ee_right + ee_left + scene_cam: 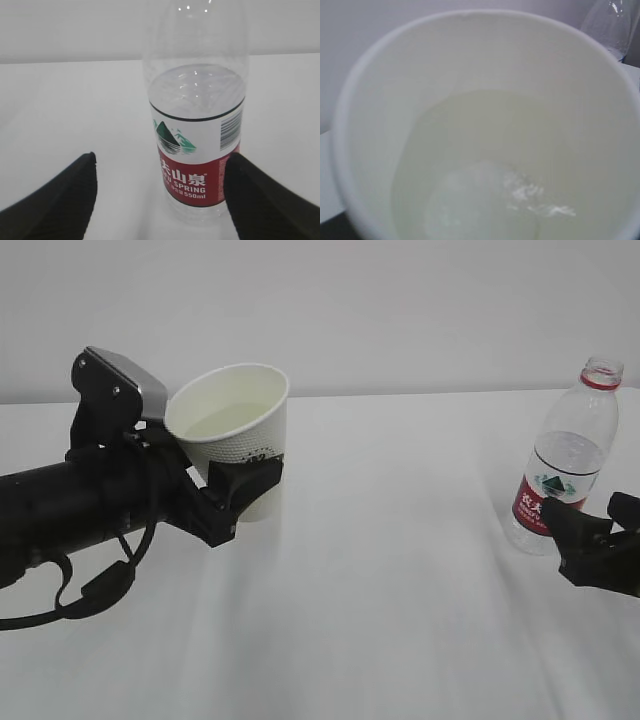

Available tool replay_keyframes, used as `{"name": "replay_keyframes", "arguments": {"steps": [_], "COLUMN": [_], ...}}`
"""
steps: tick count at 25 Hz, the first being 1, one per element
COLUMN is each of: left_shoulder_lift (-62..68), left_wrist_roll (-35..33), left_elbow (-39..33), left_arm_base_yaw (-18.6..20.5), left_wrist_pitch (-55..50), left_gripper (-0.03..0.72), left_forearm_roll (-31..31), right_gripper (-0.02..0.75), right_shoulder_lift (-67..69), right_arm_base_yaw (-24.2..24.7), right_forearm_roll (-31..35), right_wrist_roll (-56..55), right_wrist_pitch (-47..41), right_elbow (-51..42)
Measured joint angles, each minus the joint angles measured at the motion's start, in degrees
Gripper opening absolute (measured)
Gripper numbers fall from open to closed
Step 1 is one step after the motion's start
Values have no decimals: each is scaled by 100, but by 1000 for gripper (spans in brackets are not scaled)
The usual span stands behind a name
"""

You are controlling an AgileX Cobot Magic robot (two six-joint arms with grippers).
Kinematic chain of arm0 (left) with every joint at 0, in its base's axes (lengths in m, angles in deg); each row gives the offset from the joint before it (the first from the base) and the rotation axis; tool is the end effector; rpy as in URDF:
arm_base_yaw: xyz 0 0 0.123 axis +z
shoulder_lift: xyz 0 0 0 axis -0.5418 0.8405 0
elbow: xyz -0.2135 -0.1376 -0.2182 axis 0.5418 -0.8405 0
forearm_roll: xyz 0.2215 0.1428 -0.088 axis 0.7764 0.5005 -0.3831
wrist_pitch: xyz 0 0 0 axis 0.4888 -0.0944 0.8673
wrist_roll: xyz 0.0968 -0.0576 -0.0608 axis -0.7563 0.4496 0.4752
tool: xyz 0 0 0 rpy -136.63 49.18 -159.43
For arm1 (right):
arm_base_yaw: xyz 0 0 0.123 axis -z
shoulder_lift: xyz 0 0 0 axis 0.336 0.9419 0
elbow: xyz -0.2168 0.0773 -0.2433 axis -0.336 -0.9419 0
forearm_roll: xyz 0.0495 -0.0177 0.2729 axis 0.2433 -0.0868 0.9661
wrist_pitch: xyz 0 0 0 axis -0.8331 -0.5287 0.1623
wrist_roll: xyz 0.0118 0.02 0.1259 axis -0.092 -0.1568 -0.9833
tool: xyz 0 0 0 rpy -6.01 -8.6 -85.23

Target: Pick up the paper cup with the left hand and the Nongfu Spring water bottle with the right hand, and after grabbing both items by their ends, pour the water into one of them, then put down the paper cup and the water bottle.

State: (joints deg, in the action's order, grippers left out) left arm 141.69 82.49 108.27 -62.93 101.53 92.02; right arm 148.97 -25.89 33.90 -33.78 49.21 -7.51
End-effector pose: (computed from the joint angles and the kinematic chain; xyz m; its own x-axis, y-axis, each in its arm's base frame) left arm 0.2905 -0.2076 0.2039 -0.1700 0.1518 -0.9737 0.7151 0.6988 -0.0159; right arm 0.2527 0.0379 0.1441 -0.2807 0.0258 -0.9595 -0.1695 0.9826 0.0760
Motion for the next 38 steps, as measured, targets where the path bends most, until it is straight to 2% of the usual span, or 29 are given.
{"name": "replay_keyframes", "arguments": {"steps": [4, 11, 20, 38], "left_shoulder_lift": [0, 0, 0, 0], "left_wrist_roll": [-216, -394, -402, -408], "left_elbow": [0, 0, 0, 0], "left_arm_base_yaw": [0, 77, 869, 1911], "left_wrist_pitch": [-40, -139, -176, -176], "left_gripper": [520, 522, 521, 519], "left_forearm_roll": [-337, -569, -627, -671], "right_gripper": [594, 594, 594, 594], "right_shoulder_lift": [0, 0, 0, 0], "right_arm_base_yaw": [0, 0, 0, 0], "right_forearm_roll": [-67, -85, -94, -98], "right_wrist_roll": [0, 0, 0, 0], "right_wrist_pitch": [0, 0, 0, 0], "right_elbow": [0, 0, 0, 0]}}
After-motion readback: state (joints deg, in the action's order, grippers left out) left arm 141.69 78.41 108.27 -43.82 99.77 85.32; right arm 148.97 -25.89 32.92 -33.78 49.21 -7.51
